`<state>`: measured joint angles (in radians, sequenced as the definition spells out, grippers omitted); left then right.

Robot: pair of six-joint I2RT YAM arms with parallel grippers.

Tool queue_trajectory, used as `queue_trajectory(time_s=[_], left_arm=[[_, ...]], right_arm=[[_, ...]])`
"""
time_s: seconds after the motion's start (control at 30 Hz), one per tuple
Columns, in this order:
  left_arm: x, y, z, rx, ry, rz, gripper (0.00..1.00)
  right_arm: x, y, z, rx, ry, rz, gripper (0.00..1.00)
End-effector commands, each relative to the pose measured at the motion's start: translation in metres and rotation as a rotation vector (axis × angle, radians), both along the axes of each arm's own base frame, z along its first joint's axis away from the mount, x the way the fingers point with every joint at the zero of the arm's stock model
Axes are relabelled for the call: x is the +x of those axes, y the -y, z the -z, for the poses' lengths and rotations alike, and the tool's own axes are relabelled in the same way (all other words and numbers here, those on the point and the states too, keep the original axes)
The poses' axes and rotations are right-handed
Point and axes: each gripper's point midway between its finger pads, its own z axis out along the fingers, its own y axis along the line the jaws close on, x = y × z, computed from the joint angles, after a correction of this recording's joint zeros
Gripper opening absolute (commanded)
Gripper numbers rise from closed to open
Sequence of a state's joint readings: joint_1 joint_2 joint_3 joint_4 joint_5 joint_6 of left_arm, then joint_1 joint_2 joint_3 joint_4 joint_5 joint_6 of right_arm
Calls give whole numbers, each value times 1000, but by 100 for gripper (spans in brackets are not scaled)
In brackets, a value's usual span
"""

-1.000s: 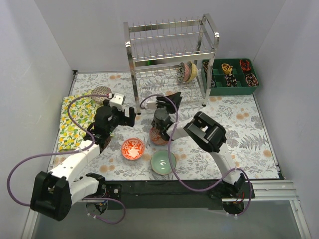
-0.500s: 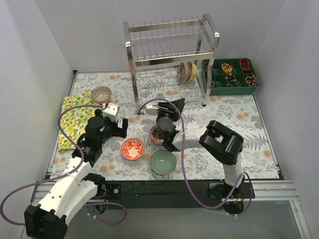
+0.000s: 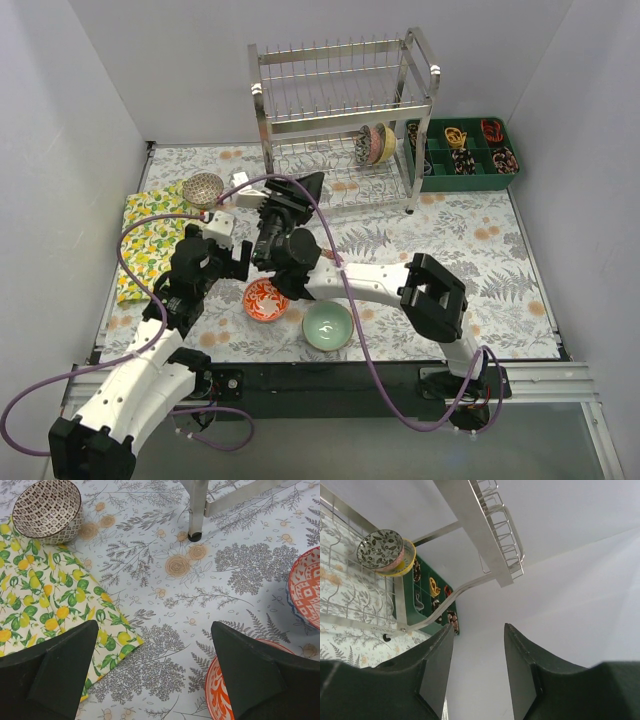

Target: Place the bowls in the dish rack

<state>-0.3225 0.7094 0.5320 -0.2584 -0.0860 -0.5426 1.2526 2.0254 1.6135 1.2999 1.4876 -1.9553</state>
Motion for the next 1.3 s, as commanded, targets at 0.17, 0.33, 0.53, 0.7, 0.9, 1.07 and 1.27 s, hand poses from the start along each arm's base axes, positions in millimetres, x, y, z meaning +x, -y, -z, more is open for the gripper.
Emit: queue_trajectory(time_s=[0.17, 0.33, 0.53, 0.7, 0.9, 1.07, 1.27], left_arm=[[3, -28, -33, 13, 107, -146, 98], [2, -28, -68, 19, 216, -119, 98], [0, -37, -85, 17, 263, -169, 98], [-5, -37, -91, 12, 280, -155, 98], [-4, -30, -96, -17, 283, -129, 98], [-2, -24, -87, -14, 250, -102, 98], [-2, -31, -87, 35, 227, -104, 98]], right_arm=[[-37, -20, -53, 318, 6, -31, 53], [-47, -17, -91, 384, 29, -51, 59], [-93, 5, -136, 491, 47, -163, 76], [-128, 15, -154, 516, 22, -261, 92], [-155, 11, -151, 541, -31, -337, 98], [-182, -6, -209, 689, 114, -485, 95], [-194, 37, -323, 1112, 415, -789, 94]])
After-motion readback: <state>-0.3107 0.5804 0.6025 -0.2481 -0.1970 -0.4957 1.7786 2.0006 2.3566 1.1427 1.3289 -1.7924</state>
